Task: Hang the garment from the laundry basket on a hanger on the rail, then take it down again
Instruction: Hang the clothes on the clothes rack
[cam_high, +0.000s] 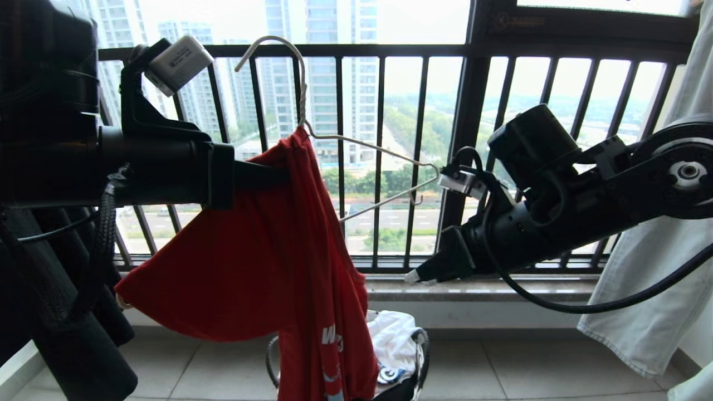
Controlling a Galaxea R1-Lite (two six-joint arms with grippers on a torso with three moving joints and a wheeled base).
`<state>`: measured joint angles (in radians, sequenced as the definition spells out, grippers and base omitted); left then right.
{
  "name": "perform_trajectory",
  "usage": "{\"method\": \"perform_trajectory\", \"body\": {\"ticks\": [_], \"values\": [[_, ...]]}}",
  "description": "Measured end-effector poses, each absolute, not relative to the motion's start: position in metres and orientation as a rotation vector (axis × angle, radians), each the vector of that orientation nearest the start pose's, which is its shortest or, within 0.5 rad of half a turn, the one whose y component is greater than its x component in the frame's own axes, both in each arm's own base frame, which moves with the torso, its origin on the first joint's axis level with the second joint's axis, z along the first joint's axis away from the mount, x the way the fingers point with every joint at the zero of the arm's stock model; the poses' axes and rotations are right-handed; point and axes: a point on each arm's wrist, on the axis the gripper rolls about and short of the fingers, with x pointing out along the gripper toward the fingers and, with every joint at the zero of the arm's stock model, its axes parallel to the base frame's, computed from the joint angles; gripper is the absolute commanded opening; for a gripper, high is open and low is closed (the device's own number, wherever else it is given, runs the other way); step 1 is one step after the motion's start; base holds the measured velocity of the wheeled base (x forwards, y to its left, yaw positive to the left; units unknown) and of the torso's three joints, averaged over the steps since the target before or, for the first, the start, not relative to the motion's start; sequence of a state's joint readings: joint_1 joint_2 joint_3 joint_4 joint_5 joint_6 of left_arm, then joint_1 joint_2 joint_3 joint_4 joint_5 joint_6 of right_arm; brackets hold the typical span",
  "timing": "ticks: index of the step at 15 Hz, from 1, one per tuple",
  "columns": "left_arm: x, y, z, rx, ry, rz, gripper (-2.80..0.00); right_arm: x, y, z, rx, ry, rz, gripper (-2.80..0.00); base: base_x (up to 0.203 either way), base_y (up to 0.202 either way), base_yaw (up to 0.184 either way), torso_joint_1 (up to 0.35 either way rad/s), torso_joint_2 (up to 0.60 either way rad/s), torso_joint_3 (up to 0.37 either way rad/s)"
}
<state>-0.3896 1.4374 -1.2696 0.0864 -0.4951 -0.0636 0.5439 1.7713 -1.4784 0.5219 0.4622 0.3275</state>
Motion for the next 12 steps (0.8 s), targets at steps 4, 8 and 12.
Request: {"method": "perform_trajectory", "body": {"ticks": [4,8,12], "values": [[0.211,-0.099,0.325,-0.085,0.267,-0.875,-2.80,0.281,0.194,0.222,0.327,1.015,0.781,0.00,0.000,0.000,0.000,0.000,0.00,0.000],[0.207,-0.097,0.328,-0.084,0.252,-0.878,-2.80,0.292,0.202,0.212,0.363,1.048,0.748,0.00,0.000,0.000,0.000,0.000,0.00,0.000],[0.205,-0.096,0.329,-0.084,0.249,-0.881,-2.80,0.304,0.209,0.212,0.431,1.006,0.716,0.00,0.000,0.000,0.000,0.000,0.00,0.000]]}}
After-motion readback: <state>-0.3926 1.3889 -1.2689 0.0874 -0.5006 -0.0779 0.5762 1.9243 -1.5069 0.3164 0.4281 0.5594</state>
